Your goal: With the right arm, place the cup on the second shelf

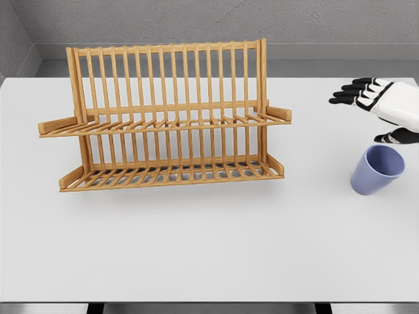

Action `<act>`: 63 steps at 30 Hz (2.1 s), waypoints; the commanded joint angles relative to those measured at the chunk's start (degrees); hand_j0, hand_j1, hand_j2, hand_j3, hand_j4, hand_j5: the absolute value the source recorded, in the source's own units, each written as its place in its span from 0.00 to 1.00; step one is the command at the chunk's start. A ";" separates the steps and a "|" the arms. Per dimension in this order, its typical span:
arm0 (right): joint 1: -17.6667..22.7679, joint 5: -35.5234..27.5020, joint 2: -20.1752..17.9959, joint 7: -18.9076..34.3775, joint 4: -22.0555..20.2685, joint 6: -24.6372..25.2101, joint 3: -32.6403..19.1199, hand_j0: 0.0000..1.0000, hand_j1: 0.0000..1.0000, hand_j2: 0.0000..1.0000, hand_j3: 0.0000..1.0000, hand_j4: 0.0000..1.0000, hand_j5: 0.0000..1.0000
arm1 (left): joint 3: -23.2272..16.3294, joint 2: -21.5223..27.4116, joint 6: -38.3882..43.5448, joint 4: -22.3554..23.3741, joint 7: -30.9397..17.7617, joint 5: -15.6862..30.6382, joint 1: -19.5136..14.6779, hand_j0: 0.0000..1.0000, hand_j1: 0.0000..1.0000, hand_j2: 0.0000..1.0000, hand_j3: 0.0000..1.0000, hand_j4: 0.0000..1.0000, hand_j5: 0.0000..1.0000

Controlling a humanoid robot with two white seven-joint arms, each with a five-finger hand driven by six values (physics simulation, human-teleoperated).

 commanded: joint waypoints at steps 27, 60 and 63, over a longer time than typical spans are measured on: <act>0.70 -1.25 -6.31 21.10 -2.31 0.06 -3.70 1.00 1.00 1.00 1.00 1.00 1.00 | 0.01 0.00 0.00 -0.01 -0.01 0.01 0.00 1.00 1.00 1.00 1.00 1.00 1.00; 0.88 0.07 -0.43 21.10 6.83 0.06 2.10 1.00 1.00 1.00 1.00 1.00 1.00 | 0.01 0.00 0.00 -0.01 -0.01 0.01 0.00 1.00 1.00 1.00 1.00 1.00 1.00; 0.79 0.07 -0.34 21.10 6.74 0.06 2.01 1.00 1.00 1.00 1.00 1.00 1.00 | 0.01 0.00 0.00 -0.01 -0.01 0.01 0.00 1.00 1.00 1.00 1.00 1.00 1.00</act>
